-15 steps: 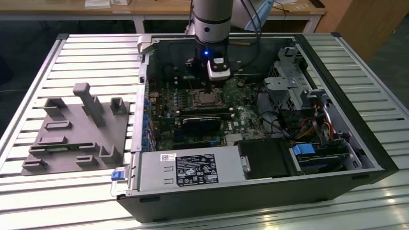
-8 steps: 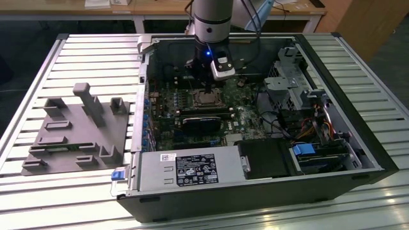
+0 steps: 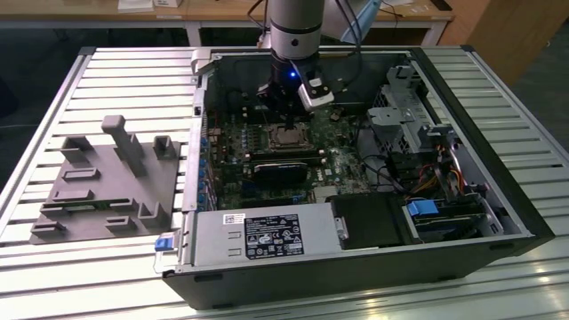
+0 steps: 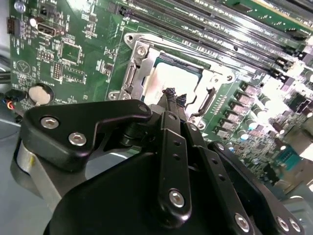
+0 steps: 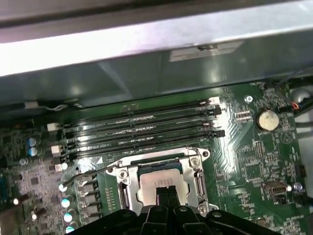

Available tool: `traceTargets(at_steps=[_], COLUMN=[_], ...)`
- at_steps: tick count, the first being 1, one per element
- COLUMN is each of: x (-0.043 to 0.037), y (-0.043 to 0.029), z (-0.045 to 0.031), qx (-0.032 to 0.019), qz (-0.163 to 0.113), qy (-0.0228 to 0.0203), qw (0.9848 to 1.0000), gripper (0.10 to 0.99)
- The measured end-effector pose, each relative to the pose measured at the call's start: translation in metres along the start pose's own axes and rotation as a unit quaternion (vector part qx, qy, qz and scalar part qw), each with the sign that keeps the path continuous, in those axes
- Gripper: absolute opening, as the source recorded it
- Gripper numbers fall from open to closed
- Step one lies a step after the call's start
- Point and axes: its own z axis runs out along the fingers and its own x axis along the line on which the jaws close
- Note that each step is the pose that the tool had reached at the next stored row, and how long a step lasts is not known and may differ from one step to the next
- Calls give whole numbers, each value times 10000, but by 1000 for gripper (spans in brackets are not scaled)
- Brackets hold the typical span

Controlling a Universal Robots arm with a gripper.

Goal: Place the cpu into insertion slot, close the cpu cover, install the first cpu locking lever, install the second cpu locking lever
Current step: 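Close the cpu cover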

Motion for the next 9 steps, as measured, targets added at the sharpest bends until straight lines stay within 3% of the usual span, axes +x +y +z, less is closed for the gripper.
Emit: traceTargets(at_steps=[9], x=[6], y=[1], z=[-91], qx=[-6], qz=[-13], qy=[-36], qw=[10000], gripper=[102])
